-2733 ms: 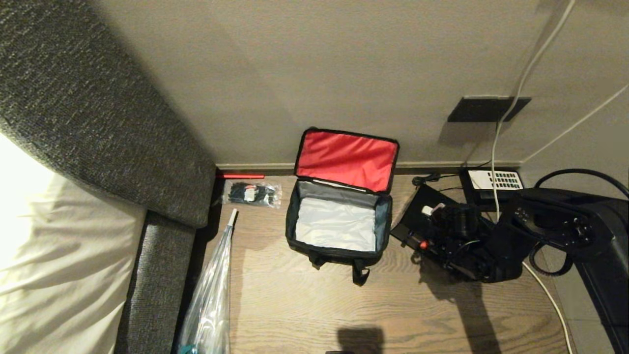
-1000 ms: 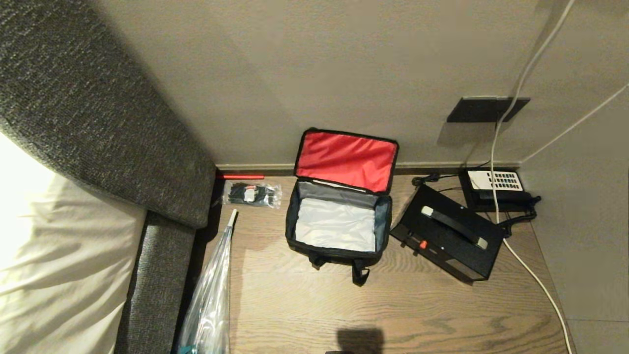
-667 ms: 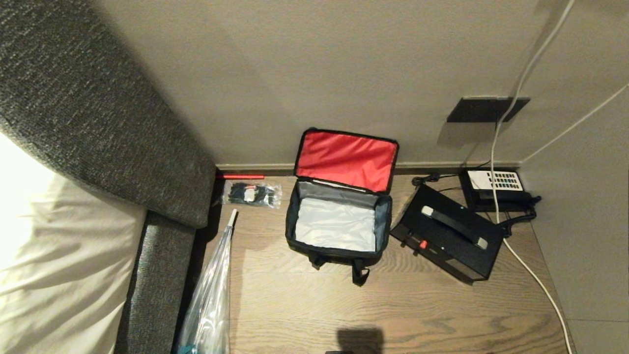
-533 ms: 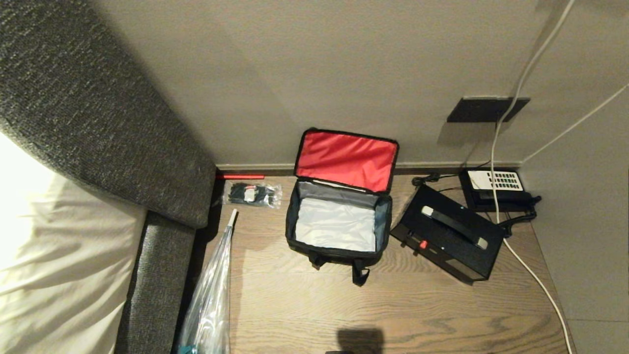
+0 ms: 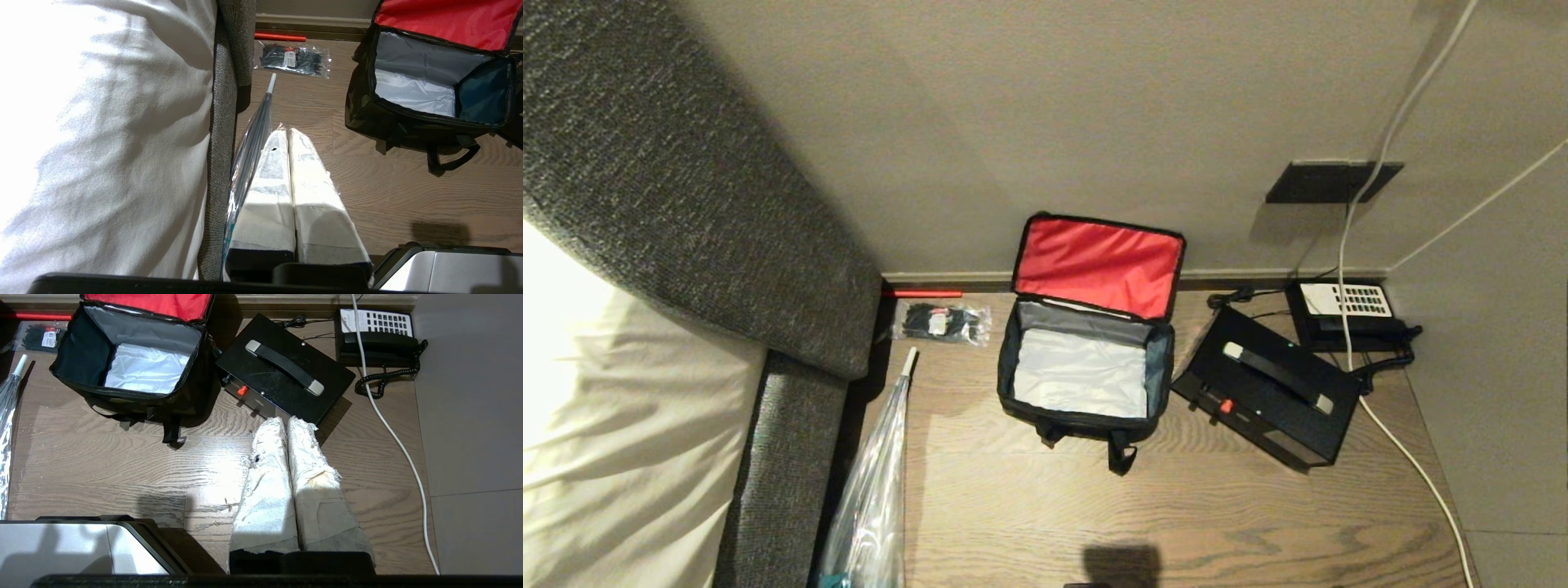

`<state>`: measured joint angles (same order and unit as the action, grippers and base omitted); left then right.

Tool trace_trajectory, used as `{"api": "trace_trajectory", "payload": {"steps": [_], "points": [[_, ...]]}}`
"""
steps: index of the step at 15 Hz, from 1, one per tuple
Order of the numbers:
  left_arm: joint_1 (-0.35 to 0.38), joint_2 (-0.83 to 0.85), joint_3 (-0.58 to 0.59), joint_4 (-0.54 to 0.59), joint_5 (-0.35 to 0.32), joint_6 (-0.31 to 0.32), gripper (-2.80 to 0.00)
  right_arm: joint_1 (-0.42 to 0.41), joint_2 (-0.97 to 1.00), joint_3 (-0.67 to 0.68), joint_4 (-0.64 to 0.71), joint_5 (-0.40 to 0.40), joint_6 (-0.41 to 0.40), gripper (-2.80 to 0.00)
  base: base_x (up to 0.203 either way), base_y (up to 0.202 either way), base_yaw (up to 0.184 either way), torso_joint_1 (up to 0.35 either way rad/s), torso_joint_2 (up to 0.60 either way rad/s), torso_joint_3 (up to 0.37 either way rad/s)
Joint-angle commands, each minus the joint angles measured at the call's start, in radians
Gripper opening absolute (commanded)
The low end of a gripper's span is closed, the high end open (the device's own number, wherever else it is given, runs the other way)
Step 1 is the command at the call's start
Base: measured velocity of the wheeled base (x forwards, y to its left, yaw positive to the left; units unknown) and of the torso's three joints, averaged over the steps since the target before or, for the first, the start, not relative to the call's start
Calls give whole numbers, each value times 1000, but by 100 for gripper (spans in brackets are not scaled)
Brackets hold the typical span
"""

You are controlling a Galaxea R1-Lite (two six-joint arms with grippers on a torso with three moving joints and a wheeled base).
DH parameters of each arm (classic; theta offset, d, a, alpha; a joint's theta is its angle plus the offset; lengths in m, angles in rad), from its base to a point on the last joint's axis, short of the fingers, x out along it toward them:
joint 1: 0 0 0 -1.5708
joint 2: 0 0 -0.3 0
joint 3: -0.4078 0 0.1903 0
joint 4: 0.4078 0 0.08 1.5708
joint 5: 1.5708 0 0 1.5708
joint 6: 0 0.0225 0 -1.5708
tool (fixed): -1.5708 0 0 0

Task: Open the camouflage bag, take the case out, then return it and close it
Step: Grip the handle again

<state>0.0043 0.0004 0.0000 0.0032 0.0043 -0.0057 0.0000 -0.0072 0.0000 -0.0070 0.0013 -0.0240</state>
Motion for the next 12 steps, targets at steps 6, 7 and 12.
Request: {"api": "trace_trajectory", "payload": {"steps": [6, 7, 12], "points": [[0, -2, 2, 0, 1, 0, -280, 0, 6, 0, 1, 0, -1, -280, 0, 0, 0, 0, 0, 0], [0, -2, 2, 0, 1, 0, -280, 0, 6, 0, 1, 0, -1, -280, 0, 0, 0, 0, 0, 0], [0, -2, 2, 0, 0, 0, -280, 0, 6, 0, 1, 0, -1, -280, 0, 0, 0, 0, 0, 0]]}}
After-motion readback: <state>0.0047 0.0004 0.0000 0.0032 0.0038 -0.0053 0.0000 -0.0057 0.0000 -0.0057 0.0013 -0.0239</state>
